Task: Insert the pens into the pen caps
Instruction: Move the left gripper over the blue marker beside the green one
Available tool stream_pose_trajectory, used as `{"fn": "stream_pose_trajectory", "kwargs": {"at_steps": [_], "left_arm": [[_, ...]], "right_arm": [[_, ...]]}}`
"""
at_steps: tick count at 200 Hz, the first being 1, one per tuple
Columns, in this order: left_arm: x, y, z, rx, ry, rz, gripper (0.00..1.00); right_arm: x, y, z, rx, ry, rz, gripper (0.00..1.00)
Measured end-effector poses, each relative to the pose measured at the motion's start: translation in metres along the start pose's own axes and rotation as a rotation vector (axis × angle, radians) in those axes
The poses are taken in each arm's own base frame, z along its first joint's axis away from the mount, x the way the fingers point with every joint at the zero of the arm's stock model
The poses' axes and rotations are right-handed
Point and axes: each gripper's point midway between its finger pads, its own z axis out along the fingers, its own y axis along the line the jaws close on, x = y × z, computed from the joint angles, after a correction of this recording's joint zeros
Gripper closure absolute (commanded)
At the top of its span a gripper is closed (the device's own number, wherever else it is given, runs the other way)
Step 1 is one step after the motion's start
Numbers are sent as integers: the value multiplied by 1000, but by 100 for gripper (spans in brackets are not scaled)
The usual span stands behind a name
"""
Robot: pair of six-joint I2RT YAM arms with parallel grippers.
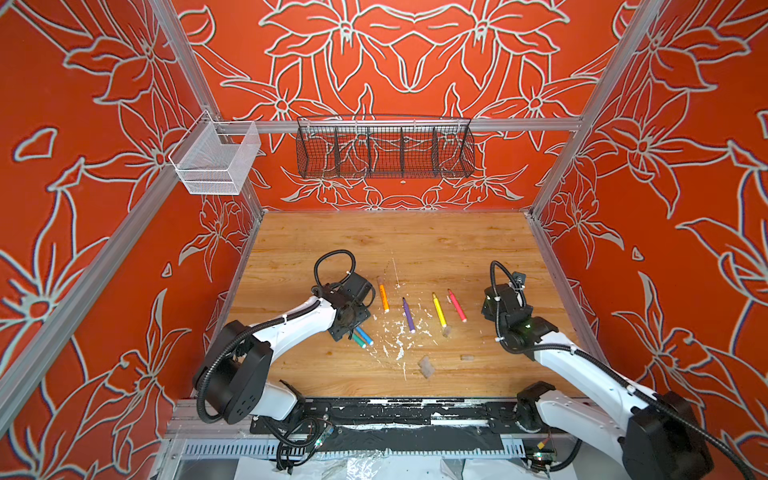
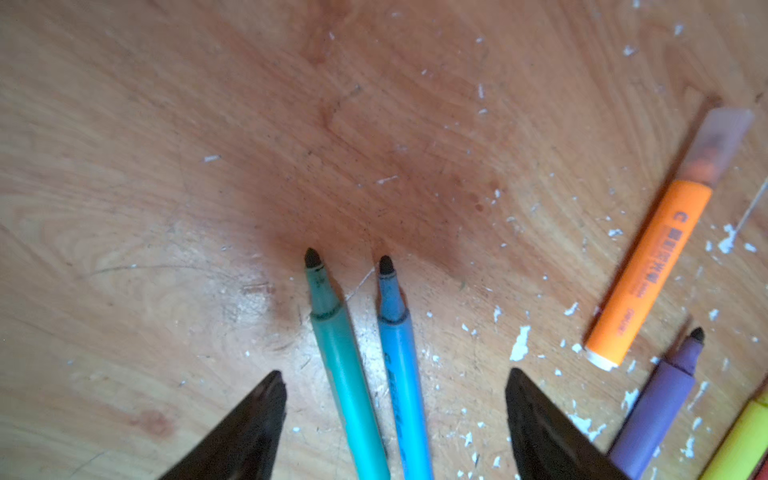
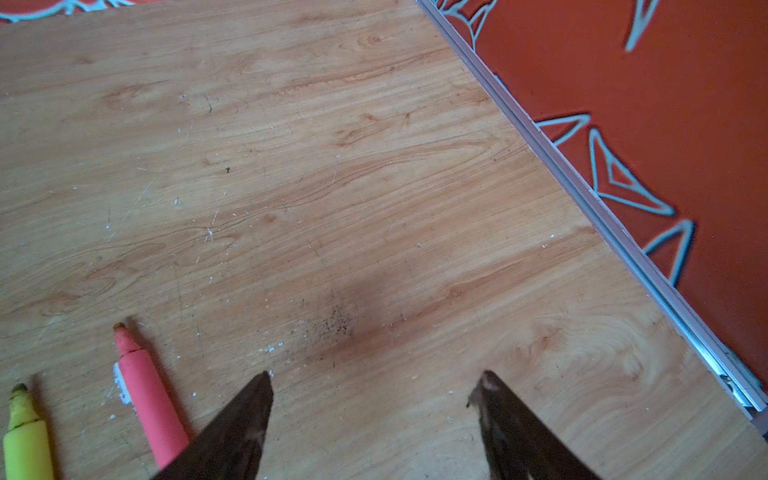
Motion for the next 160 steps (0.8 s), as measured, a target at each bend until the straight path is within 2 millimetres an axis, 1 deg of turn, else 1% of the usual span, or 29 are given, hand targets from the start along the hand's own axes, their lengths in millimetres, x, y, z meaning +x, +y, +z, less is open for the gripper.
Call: {"fn": "stream_pose_trajectory", "kwargs": {"at_steps": [15,33,51,105,135,160], "left_arm": [[-1,-2,-3,10,-4,8,43],[-1,-6,-4,17,-1,14,50],[1,-9,-2,18,11,26,51],[12,-11,15,-10,67,44,51],[13,-16,17,-8,78,52,56],[15,-17,22,-18,90,57,57]], "right_arm": [[0,0,0,0,0,0,20],[0,0,0,0,0,0,20],[0,0,0,0,0,0,20],[1,0,1,2,3,-2,21],[1,0,1,2,4,-3,21],[1,0,1,2,4,-3,21]]}}
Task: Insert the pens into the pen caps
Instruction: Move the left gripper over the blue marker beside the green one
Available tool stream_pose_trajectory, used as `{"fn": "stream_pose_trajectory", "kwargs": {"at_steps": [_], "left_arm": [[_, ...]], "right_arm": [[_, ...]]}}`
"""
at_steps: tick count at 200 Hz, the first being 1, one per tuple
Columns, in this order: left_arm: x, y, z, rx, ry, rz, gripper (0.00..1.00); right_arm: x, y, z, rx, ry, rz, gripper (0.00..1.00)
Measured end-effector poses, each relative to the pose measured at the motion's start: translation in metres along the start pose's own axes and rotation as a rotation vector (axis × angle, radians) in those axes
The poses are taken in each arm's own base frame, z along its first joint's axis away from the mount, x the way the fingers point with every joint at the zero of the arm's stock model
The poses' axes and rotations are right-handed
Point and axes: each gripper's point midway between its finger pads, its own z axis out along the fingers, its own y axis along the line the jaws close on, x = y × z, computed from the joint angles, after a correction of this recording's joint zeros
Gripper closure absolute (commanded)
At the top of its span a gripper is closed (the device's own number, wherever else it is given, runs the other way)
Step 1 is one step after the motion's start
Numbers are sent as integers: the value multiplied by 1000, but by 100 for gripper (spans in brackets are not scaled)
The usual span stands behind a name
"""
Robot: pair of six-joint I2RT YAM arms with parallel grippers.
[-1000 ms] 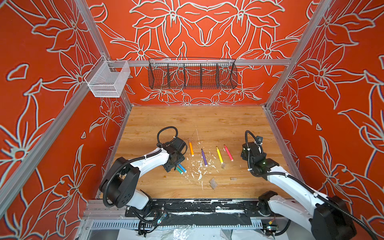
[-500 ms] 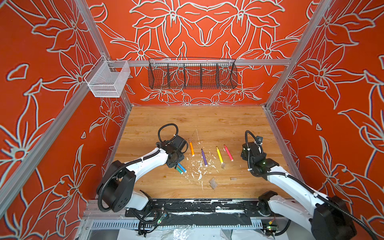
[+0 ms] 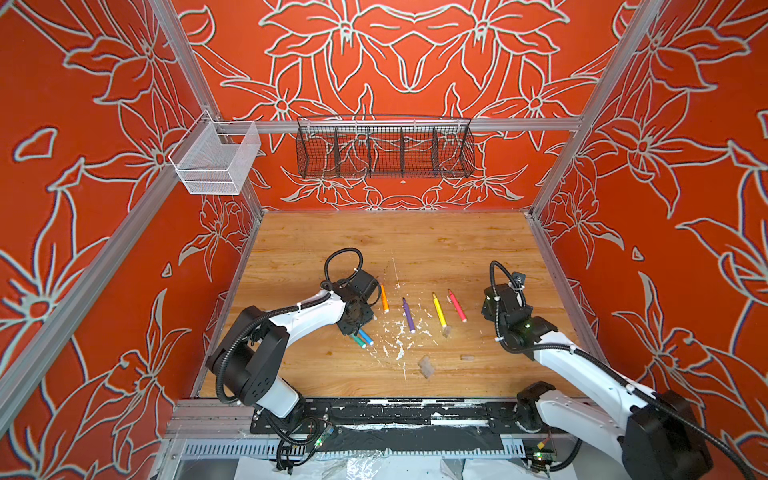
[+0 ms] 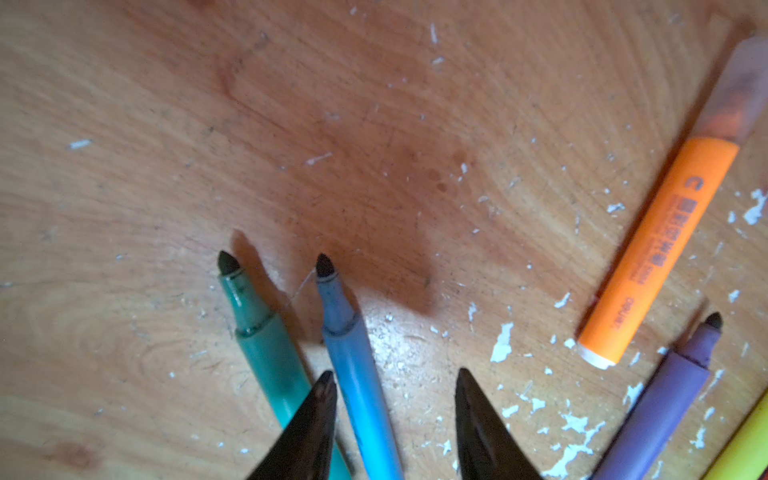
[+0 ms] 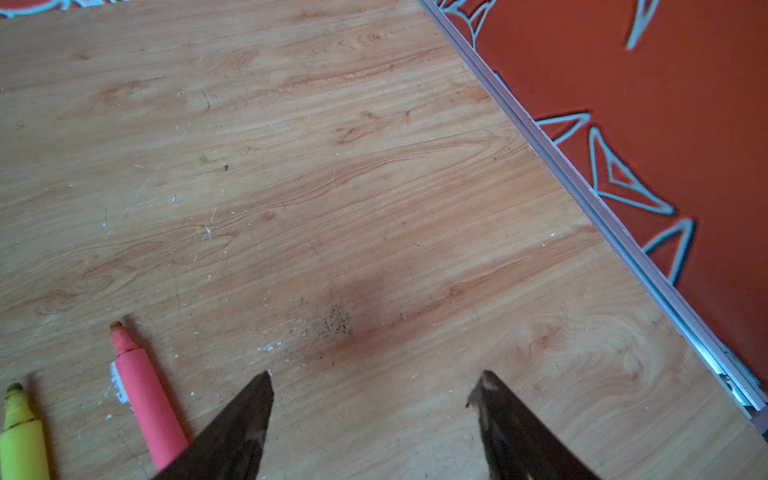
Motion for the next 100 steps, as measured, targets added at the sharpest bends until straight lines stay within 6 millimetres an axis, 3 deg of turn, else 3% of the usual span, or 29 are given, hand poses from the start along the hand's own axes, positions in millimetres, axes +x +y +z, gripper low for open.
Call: {"fn": "stream_pose_trajectory", "kwargs": {"at_steps": [50,82,100], "left_arm": [[6,-2,13,-33,36,8,57],[4,-17,18,-26,54,17,63],[2,-26,20,-21,61,29,72]], "right_arm": [[0,0,0,0,0,0,21],[0,0,0,0,0,0,21],[0,0,0,0,0,0,21]]}}
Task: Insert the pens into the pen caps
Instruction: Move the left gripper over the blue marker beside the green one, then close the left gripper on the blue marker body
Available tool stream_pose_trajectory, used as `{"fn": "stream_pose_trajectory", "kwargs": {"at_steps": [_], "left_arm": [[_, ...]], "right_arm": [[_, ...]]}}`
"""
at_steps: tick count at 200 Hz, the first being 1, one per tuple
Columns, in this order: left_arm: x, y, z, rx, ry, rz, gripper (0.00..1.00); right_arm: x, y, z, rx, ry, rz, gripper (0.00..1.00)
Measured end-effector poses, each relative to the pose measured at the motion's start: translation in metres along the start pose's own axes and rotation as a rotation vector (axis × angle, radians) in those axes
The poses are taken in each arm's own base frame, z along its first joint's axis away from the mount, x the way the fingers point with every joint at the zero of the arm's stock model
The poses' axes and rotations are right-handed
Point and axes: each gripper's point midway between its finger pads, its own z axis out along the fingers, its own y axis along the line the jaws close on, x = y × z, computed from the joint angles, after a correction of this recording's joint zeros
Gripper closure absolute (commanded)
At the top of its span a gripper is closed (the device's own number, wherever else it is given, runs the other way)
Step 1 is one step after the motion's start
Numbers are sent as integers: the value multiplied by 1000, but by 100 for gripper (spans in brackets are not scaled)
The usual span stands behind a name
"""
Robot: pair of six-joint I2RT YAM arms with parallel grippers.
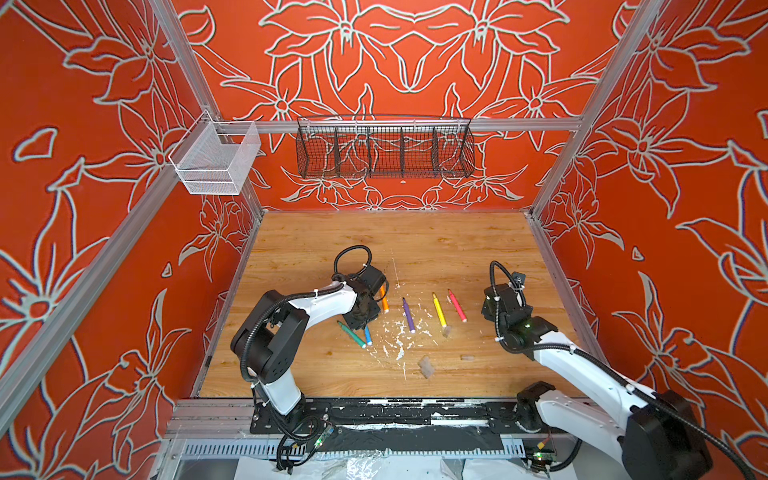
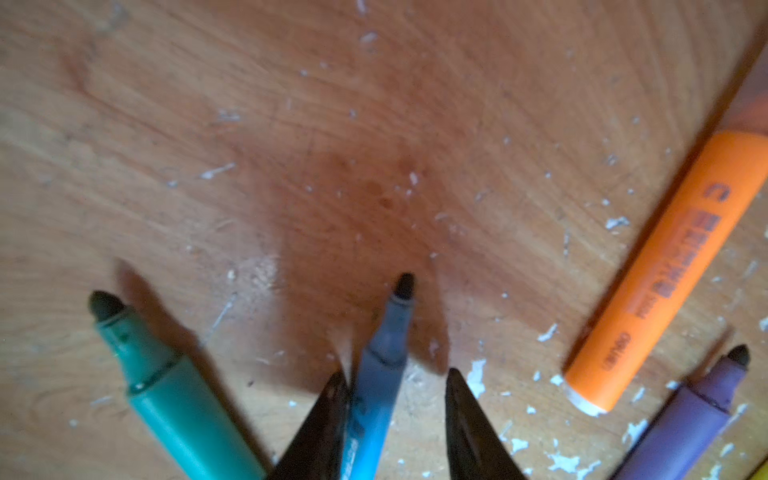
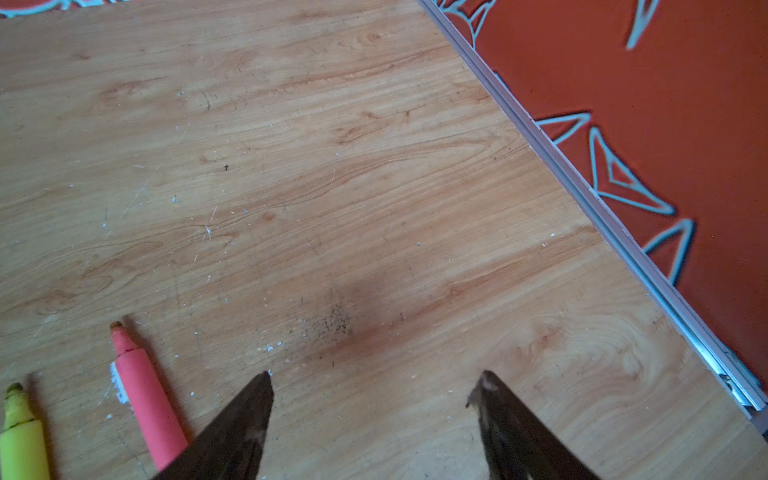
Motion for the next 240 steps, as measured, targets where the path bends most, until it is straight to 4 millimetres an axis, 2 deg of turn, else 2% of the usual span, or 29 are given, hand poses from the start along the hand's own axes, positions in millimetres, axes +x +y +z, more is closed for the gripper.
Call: {"fn": "stream_pose_trajectory", "kwargs": {"at_steps": [22,50,82,89,107,117,150,187,204,240], "left_arm": [[-3,-8,2,4,1,12,78],[-4,-9,2,-2,0,30,86],[-6,-8,1,-8,-11,55,86],[-6,-8,1,-9,-12,59,79],[-8,-3,-1,-31,-23,76,44],[-8,-2,-3,-37,-28,87,37],[-7,-3,-16,-37,-60,108,39],[22,-16,-32,-25,-85,181,48],[34,-17,-33,-27,-74,191,49],[36,-11,-26,-61,-56,166,49]], "right_arm": [[0,0,0,0,0,0,21],[0,0,0,0,0,1,22],[1,4,-2,-23,15,12,23],[0,7,-3,-42,21,20,23],[-3,19,-7,-107,35,45,23],[-6,25,-10,-140,41,56,23],[-12,34,-17,-200,45,74,23],[-19,33,-29,-241,24,97,21],[-23,32,-34,-254,8,109,21],[-30,31,-42,-281,-16,130,21]]}}
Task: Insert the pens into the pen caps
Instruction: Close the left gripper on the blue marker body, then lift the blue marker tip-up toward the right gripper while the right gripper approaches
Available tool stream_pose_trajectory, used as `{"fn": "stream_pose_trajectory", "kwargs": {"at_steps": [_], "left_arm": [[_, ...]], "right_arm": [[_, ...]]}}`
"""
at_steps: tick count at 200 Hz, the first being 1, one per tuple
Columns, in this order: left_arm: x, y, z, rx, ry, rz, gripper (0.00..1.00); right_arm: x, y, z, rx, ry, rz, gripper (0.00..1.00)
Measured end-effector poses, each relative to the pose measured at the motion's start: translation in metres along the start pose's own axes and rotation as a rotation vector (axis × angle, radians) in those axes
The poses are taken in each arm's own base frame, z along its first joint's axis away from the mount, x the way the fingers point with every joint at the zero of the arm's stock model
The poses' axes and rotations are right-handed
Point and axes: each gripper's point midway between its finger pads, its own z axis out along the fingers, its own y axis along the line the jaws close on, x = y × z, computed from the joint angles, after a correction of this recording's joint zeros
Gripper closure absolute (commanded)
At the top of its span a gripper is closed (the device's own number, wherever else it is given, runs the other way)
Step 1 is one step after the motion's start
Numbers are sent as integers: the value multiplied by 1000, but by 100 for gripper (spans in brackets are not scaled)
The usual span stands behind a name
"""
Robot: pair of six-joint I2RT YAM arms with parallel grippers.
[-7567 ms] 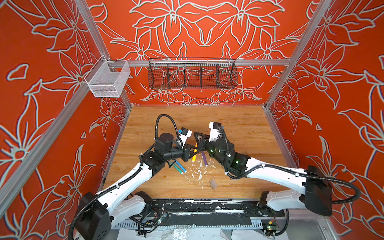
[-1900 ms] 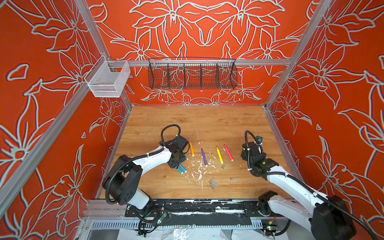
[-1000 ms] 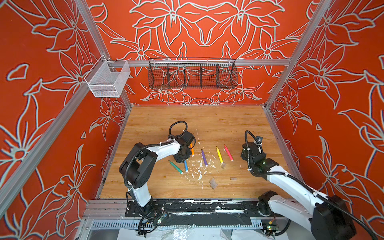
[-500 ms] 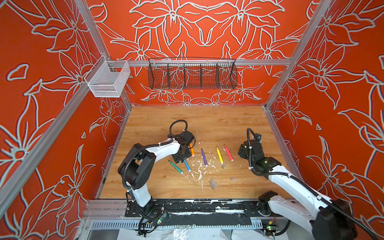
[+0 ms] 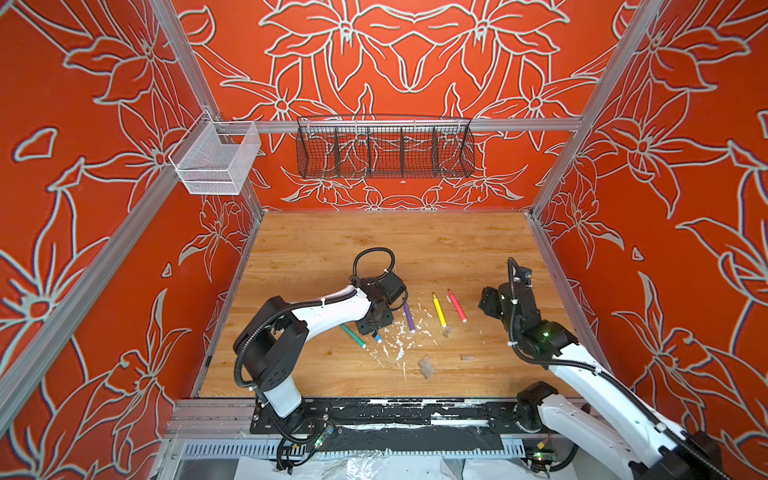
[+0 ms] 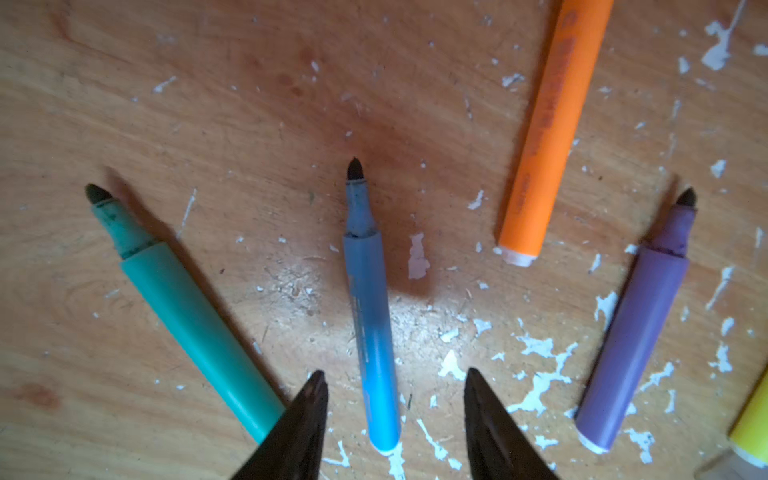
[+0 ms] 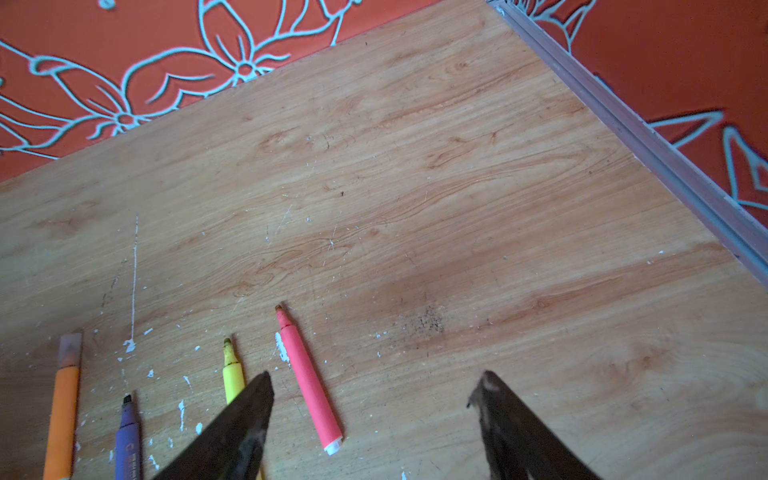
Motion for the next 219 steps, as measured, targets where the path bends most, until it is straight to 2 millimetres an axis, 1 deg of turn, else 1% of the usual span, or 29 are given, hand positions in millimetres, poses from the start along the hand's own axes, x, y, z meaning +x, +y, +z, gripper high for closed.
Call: {"fn": "stream_pose_trajectory", "kwargs": {"at_steps": [19,37,46,53,62,70,86,92,109,138,164,173,191,194,198,207,208,215,219], "left_arm": [[4,2,11,-39,24,-1,50],[8,3,23,-70,48,-2,54],[7,-1,23,-65,48,-3,58],[7,-3,24,-64,55,-5,63],[7,-7,24,-59,58,0,72],[6,-10,25,-55,59,-2,77],[5,-13,26,-48,57,-10,82],[5,-14,26,-47,56,-9,88],[4,-14,25,-46,55,-2,100],[2,-14,24,-49,51,4,100],[-4,-12,20,-40,30,38,100],[-9,-13,13,-23,11,55,100],[-24,-21,-15,65,-66,101,100],[-27,-24,-24,98,-87,113,100],[-30,-26,-30,124,-106,121,100],[-38,-32,-56,218,-170,150,100],[-38,-32,-56,218,-170,150,100],[-43,-37,-78,313,-232,181,100],[-44,-38,-85,349,-257,195,100]], "right_arm": [[0,1,-1,-11,0,3,21],[0,2,-2,-14,2,3,20],[1,2,-2,-13,5,2,20],[1,1,-2,-13,7,1,20],[2,1,-2,-13,10,0,20],[2,1,-2,-13,13,-1,20],[4,2,-2,-18,19,-2,20],[4,2,-2,-19,21,-3,20],[4,2,-2,-22,23,-2,20],[3,4,-5,-40,20,6,20],[3,12,-10,-93,30,30,19],[4,16,-12,-119,36,42,20],[4,24,-18,-175,48,65,19],[3,25,-19,-183,48,71,19],[3,27,-21,-199,50,76,19],[2,31,-26,-230,50,89,20],[2,32,-26,-234,51,91,19],[1,35,-30,-262,51,101,19],[0,37,-32,-276,51,108,20]]}}
